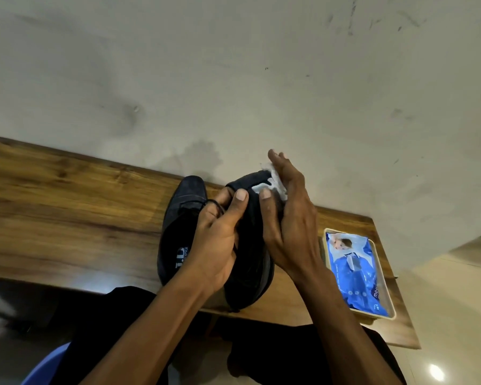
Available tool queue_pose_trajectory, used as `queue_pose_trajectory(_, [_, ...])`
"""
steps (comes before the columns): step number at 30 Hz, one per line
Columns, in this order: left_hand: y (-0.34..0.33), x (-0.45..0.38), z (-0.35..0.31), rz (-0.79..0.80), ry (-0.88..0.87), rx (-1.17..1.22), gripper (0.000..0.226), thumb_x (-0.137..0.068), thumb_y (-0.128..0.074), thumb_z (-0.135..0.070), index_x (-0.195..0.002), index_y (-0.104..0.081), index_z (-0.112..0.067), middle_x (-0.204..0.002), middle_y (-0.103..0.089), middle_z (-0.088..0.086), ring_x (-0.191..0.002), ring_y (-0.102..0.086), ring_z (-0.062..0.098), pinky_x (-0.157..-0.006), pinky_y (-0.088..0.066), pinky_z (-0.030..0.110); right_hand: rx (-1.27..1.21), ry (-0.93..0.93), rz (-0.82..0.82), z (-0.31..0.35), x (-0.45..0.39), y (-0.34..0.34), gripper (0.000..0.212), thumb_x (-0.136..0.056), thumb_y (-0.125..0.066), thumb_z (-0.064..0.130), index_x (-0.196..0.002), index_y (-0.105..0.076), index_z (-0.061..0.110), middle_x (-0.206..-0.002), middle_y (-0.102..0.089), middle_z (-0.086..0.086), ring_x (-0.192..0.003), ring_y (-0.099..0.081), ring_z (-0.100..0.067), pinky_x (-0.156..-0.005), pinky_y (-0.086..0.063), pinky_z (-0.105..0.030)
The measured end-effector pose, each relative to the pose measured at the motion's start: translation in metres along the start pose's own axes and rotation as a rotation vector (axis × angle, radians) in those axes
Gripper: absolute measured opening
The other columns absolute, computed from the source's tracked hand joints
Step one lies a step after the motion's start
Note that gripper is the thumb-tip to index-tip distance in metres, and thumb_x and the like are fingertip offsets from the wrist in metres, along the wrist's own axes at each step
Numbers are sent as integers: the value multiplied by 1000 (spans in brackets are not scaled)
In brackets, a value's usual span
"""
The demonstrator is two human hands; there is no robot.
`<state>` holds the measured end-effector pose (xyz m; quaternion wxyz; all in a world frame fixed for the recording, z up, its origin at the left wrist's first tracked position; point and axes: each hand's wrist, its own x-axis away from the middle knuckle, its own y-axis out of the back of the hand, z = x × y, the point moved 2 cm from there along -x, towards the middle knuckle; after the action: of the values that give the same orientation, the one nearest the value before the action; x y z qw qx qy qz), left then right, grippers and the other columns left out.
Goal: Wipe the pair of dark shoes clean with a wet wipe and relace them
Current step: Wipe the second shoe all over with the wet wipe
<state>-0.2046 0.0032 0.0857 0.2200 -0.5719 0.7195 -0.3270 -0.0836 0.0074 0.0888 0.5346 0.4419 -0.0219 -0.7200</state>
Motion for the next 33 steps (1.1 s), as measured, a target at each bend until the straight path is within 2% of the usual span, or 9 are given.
queue_pose_trajectory(2, [-1,0,-1,1,2,-14,22,-102,-47,-14,-111,-67,-12,-106,-76,6,-101,-73,14,-77,-58,22,48,25,-51,-3,1,0,34,-105,-49,14,-136,-58,5,-150,-53,-8,-150,-37,-17,-119,-37,-40])
queue_pose_trajectory(6, [2,-1,-1,-36,-10,19,21,-100,-49,-16,-104,-69,-16,-96,-77,0,-92,-73,9,-73,-58,21,148,187,-36,1,10,-16,36,-105,-43,11,-133,-62,-1,-147,-57,-14,-149,-39,-26,-122,-31,-51])
queue_pose_trajectory(11, [7,-4,-4,-87,-19,35,20,-101,-49,-19,-103,-69,-16,-94,-77,-2,-91,-73,7,-74,-58,20,154,252,62,-1,16,-24,43,-104,-44,11,-145,-51,-1,-157,-44,-15,-154,-29,-29,-123,-28,-54])
queue_pose_trajectory(13, [5,-4,-4,-85,-11,17,20,-102,-48,-18,-101,-68,-15,-91,-78,-1,-87,-73,7,-71,-58,19,128,157,25,-8,12,-23,45,-106,-40,15,-149,-47,0,-161,-39,-13,-155,-24,-25,-123,-26,-54])
queue_pose_trajectory(16, [5,-7,-1,-104,-8,5,22,-102,-49,-20,-111,-67,-11,-104,-77,4,-99,-72,11,-79,-58,22,56,22,-61,-13,7,-24,47,-107,-36,17,-151,-44,2,-163,-35,-11,-157,-20,-23,-122,-27,-56])
queue_pose_trajectory(22, [9,-9,-2,-145,3,0,21,-101,-51,-25,-103,-70,-15,-103,-77,4,-101,-73,15,-79,-58,24,108,207,43,9,34,-46,50,-103,-38,12,-151,-37,-4,-163,-30,-19,-157,-16,-34,-127,-16,-53])
queue_pose_trajectory(25, [12,-13,-4,-196,-12,-3,21,-100,-53,-25,-104,-69,-11,-107,-76,8,-105,-72,19,-87,-56,29,129,228,69,2,40,-48,51,-105,-37,14,-153,-31,-4,-165,-26,-17,-157,-14,-34,-126,-17,-52])
queue_pose_trajectory(31, [11,-18,-2,-215,-20,-8,20,-101,-54,-23,-107,-69,-11,-103,-77,6,-97,-74,16,-76,-59,26,-25,-39,-32,-11,29,-51,55,-108,-28,23,-159,-22,4,-170,-14,-8,-159,-8,-24,-127,-16,-51])
queue_pose_trajectory(33, [13,-19,-2,-220,-17,-41,26,-101,-55,-27,-116,-67,-9,-109,-76,8,-103,-73,18,-83,-57,30,-38,-70,-46,-6,29,-55,56,-107,-30,23,-159,-22,2,-171,-13,-9,-159,-5,-23,-127,-15,-53])
